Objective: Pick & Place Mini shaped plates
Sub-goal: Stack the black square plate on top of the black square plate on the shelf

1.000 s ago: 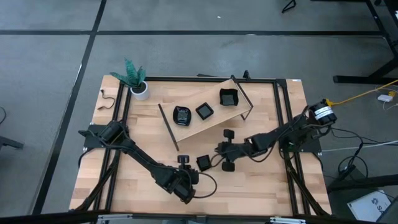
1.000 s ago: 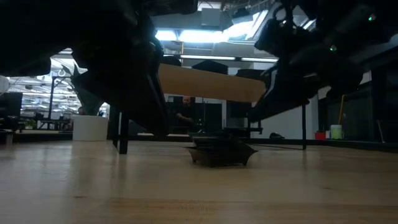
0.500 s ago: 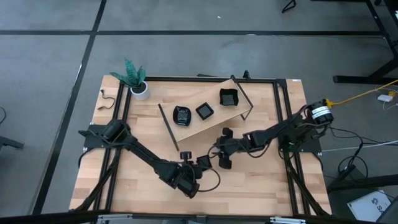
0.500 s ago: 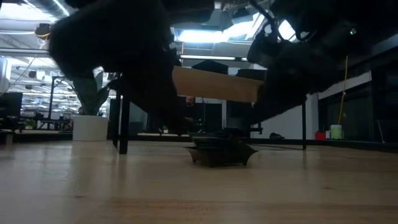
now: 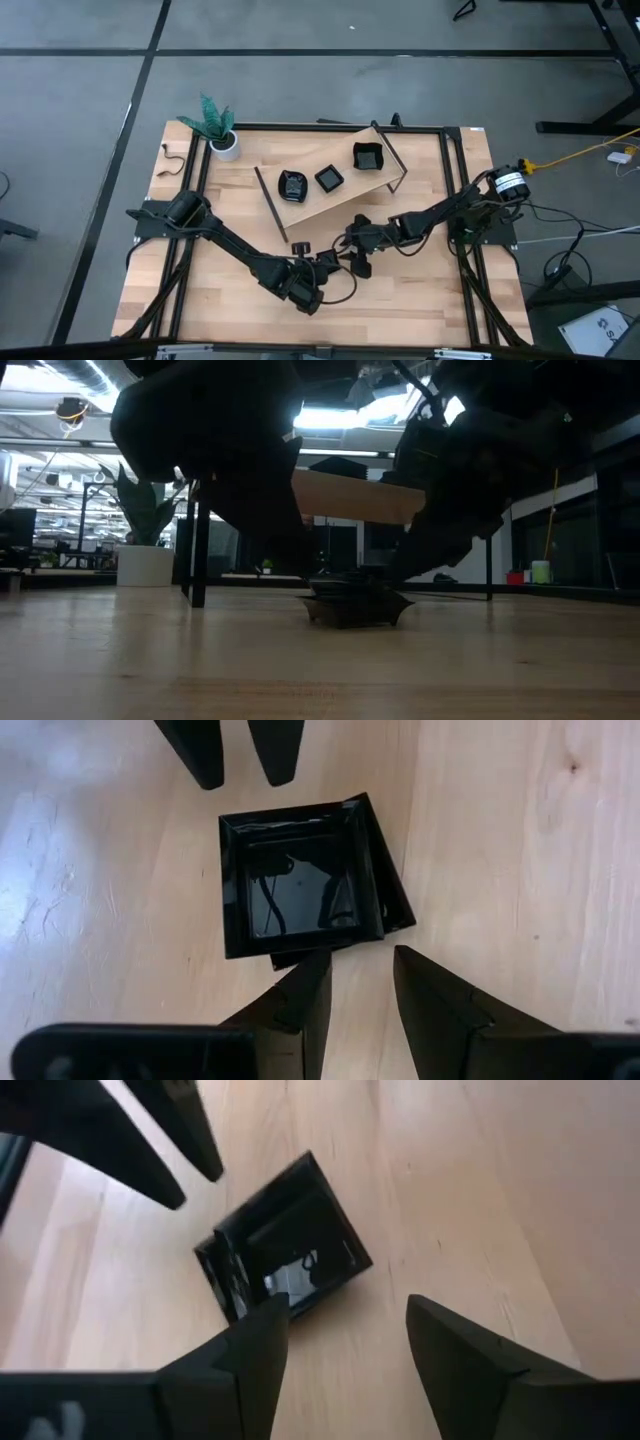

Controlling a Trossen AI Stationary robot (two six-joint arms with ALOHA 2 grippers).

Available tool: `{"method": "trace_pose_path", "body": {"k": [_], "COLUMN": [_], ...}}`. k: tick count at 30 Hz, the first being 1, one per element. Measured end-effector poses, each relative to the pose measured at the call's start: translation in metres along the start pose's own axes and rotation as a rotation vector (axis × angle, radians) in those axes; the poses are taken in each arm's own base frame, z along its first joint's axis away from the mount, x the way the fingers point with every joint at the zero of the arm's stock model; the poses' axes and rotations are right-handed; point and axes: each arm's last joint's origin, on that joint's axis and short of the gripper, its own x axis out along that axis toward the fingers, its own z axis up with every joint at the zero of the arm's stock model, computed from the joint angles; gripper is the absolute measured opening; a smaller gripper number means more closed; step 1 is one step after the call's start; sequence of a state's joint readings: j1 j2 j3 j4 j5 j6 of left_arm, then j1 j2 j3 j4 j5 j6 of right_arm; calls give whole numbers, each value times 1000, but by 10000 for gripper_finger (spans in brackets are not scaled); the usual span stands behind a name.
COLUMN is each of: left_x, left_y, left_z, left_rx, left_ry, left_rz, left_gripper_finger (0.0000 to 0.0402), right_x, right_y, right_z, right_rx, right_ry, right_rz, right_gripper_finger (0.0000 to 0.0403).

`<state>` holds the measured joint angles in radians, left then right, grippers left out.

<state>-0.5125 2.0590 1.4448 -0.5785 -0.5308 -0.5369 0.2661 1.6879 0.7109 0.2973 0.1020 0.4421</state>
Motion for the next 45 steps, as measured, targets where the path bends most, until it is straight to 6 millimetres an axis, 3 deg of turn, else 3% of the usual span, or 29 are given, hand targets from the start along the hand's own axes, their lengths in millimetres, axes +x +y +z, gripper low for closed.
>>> {"method": "trace_pose_path", "body": {"k": [24,36,45], "left_x": [0,0,0], "left_y": [0,0,0], "left_z": [1,1,1], "left_rx": [-4,-4,-4], "left_ry": [-9,-9,-9], "left_rz": [3,2,2], "left_gripper_finger": [104,104,104], "right_x": [21,21,21], "right_y": [2,2,2], "right_z": [2,2,3], "right_rx": [-6,-10,-50], "right_ry": [-4,-1,-8], "right_rz": [-12,-14,-10], "right_gripper_finger": [197,95,59]}}
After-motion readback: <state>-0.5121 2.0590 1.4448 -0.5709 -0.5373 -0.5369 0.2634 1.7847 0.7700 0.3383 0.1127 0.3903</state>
